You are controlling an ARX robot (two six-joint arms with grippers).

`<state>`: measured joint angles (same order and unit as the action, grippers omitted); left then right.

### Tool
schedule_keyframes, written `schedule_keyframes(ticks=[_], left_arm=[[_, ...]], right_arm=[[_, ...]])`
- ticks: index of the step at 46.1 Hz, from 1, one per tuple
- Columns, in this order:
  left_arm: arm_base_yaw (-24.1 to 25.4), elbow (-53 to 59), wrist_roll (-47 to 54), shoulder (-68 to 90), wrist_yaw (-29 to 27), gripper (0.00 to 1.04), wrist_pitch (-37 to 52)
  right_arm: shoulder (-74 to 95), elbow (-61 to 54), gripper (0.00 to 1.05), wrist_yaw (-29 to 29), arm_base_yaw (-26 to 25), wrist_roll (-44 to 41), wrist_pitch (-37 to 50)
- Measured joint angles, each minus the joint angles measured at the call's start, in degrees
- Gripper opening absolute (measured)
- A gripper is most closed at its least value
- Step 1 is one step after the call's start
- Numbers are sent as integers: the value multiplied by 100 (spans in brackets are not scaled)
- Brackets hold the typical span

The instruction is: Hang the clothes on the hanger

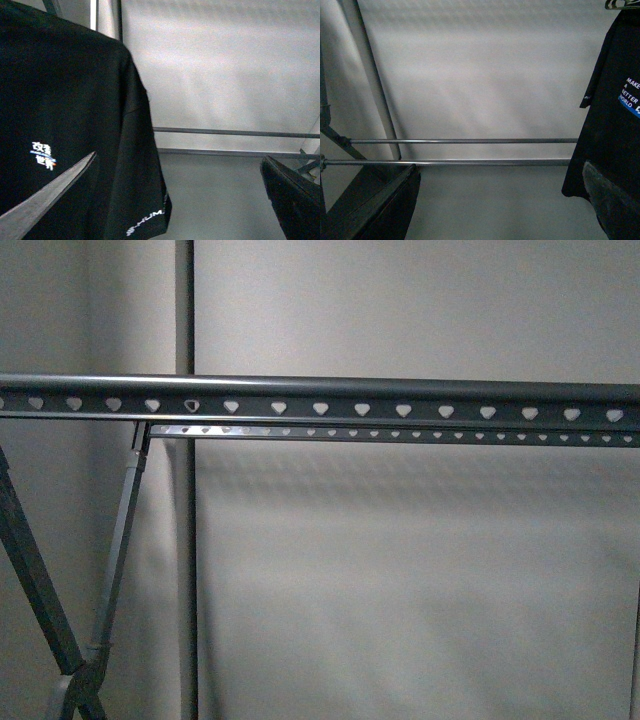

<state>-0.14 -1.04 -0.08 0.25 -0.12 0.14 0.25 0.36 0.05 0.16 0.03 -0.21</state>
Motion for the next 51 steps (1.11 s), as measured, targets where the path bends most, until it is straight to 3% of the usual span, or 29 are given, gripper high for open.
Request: schedule_keyframes(ticks=[10, 14, 17, 21, 24, 30, 36, 45, 51], left_arm=[[0, 0, -2, 0, 0, 98, 0], [339, -225, -223, 516, 901, 98, -391], [518, -391, -417, 1029, 933, 98, -330], [925, -872, -935, 2131, 601, 98, 87], [1351, -1692, -1751, 3499, 28, 98, 391], [1617, -2839, -2942, 5497, -664, 98, 1038], [1683, -3620, -3340, 6618, -1027, 98, 1322], [1731, -4435, -3427, 7418, -1150, 98, 1512], [1878, -5115, -3711, 7884, -1316, 98, 846]], right_arm=[[0, 0, 97, 2, 0, 0, 0], [0, 2, 97, 4, 0, 0, 0], [0, 0, 97, -7, 0, -2, 0], [0, 2, 97, -4, 0, 0, 0], [0, 2, 97, -7, 0, 0, 0], [0, 0, 97, -9, 0, 0, 0], [0, 0, 97, -11, -2, 0, 0], [0, 0, 97, -9, -2, 0, 0], [0, 0, 97, -11, -2, 0, 0]])
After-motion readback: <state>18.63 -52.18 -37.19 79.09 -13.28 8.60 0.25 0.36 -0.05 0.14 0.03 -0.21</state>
